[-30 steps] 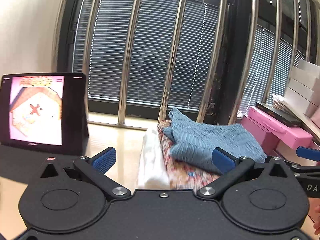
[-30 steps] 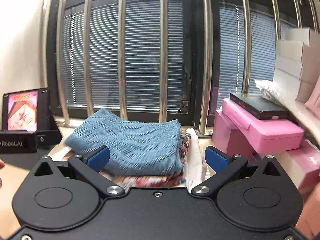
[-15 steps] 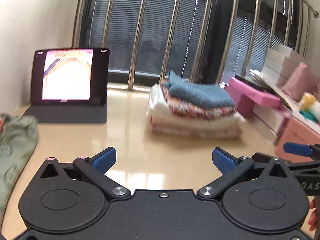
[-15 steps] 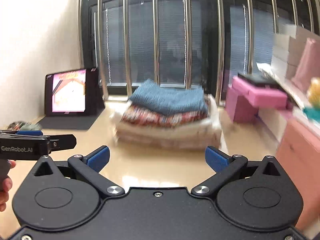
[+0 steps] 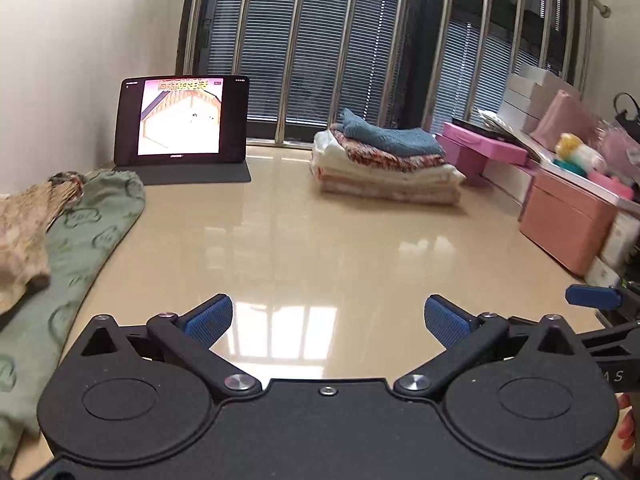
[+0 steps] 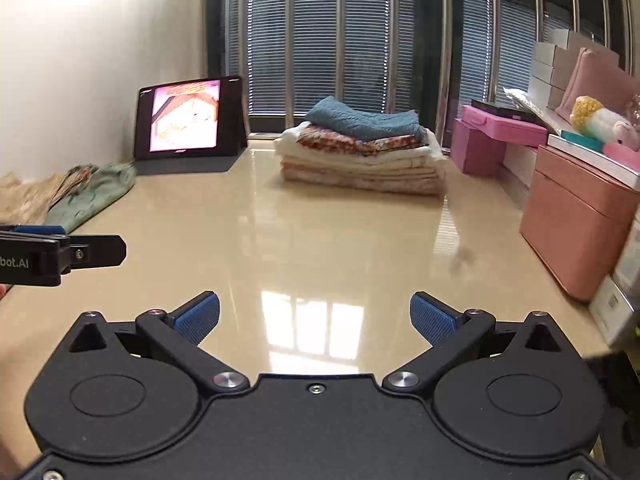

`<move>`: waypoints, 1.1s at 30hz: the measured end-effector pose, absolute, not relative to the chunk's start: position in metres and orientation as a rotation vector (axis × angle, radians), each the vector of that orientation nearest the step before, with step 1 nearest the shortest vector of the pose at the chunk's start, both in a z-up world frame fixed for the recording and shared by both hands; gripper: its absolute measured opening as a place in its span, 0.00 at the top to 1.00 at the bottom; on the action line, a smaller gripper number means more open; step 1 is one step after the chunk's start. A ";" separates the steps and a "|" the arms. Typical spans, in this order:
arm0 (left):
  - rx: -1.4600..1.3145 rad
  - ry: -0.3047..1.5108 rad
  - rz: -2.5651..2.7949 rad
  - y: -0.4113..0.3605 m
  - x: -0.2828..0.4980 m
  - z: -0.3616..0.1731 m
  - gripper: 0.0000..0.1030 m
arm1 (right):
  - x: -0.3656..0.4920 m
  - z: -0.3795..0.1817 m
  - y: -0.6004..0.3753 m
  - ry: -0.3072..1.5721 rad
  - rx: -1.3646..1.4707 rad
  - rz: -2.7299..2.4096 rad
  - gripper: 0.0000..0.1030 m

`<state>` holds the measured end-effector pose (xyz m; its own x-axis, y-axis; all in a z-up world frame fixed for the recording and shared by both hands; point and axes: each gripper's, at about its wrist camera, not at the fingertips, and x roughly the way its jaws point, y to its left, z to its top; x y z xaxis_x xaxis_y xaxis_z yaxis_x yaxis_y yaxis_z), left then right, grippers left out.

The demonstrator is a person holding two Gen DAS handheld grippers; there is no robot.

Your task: Fold clothes

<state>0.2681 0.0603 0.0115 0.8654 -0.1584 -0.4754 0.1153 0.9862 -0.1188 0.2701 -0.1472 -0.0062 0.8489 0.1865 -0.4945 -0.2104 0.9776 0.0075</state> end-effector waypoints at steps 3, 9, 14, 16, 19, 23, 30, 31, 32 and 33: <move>-0.070 0.502 -0.166 0.060 0.243 0.012 0.00 | 0.244 -0.007 -0.146 0.507 -0.035 0.216 0.00; 0.021 0.452 -0.167 0.051 0.187 0.022 0.00 | 0.192 0.002 -0.146 0.454 -0.023 0.242 0.00; 0.003 0.398 -0.161 0.047 0.138 0.032 0.00 | 0.141 0.024 -0.145 0.372 -0.044 0.279 0.00; -0.012 0.377 -0.156 0.046 0.118 0.034 0.00 | 0.121 0.029 -0.147 0.338 -0.050 0.275 0.00; -0.027 0.350 -0.150 0.045 0.088 0.036 0.00 | 0.093 0.035 -0.151 0.328 -0.034 0.260 0.00; -0.015 0.337 -0.174 0.043 0.059 0.033 0.00 | 0.062 0.035 -0.160 0.326 0.028 0.271 0.00; -0.031 0.363 -0.145 0.046 0.030 0.025 0.00 | 0.031 0.025 -0.159 0.362 0.055 0.275 0.00; -0.031 0.361 -0.141 0.047 0.027 0.026 0.00 | 0.027 0.024 -0.157 0.368 0.050 0.274 0.00; -0.044 0.354 -0.136 0.049 0.024 0.027 0.00 | 0.023 0.023 -0.154 0.377 0.046 0.274 0.00; -0.062 0.339 -0.126 0.052 0.019 0.029 0.00 | 0.019 0.022 -0.152 0.389 0.049 0.275 0.00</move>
